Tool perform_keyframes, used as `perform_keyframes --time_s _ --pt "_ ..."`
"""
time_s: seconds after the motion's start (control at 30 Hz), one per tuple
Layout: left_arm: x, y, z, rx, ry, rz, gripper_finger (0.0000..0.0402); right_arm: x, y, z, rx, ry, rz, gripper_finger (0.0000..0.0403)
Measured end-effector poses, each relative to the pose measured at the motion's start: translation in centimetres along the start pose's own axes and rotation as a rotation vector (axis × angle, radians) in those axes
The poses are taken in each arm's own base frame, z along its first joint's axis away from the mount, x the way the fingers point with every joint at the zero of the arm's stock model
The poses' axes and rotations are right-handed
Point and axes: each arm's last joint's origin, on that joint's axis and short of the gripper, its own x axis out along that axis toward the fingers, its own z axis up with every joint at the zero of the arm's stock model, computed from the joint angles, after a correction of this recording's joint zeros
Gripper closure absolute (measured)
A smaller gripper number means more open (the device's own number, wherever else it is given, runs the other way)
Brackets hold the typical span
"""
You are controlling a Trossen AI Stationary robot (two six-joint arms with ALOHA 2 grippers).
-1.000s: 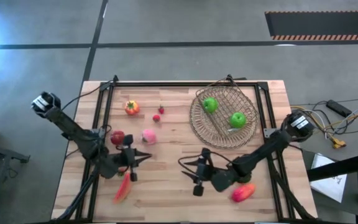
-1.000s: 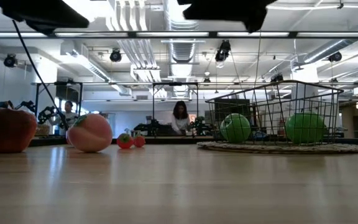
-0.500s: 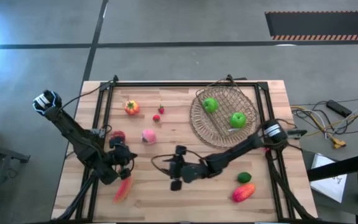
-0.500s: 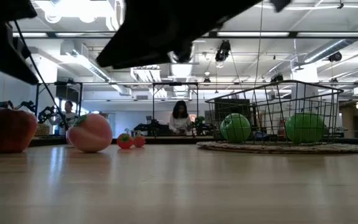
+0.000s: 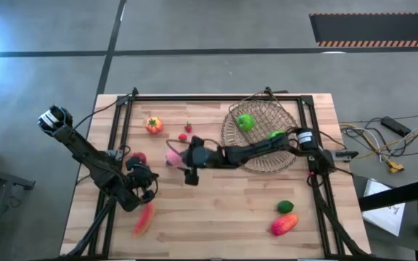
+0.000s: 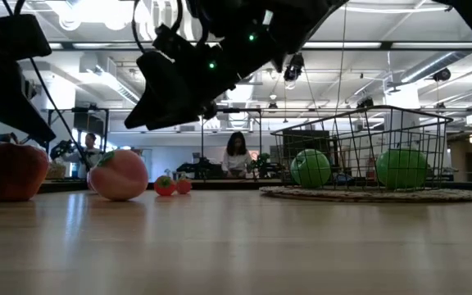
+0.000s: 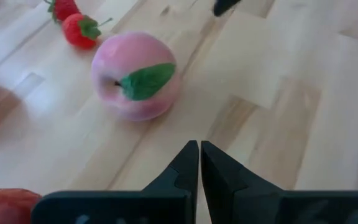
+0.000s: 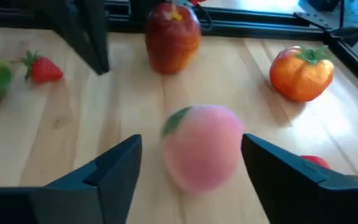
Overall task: Build produce basket
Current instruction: Put the peach into the gold wire basket
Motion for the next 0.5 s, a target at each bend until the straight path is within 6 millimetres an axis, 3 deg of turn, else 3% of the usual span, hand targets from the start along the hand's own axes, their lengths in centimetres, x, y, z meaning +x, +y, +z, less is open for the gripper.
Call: perform_keyframes --time_s 0.27,0.5 --pt "1.3 1.1 -0.5 -0.016 0.001 0.064 0.0400 1.9 -3.7 -1.4 0.124 -0.003 0.083 0.0068" --pt "2.1 1.7 -0.5 -0.042 0.000 0.107 0.0400 3.8 -4.4 -2.7 0.159 0.000 0.152 0.0034"
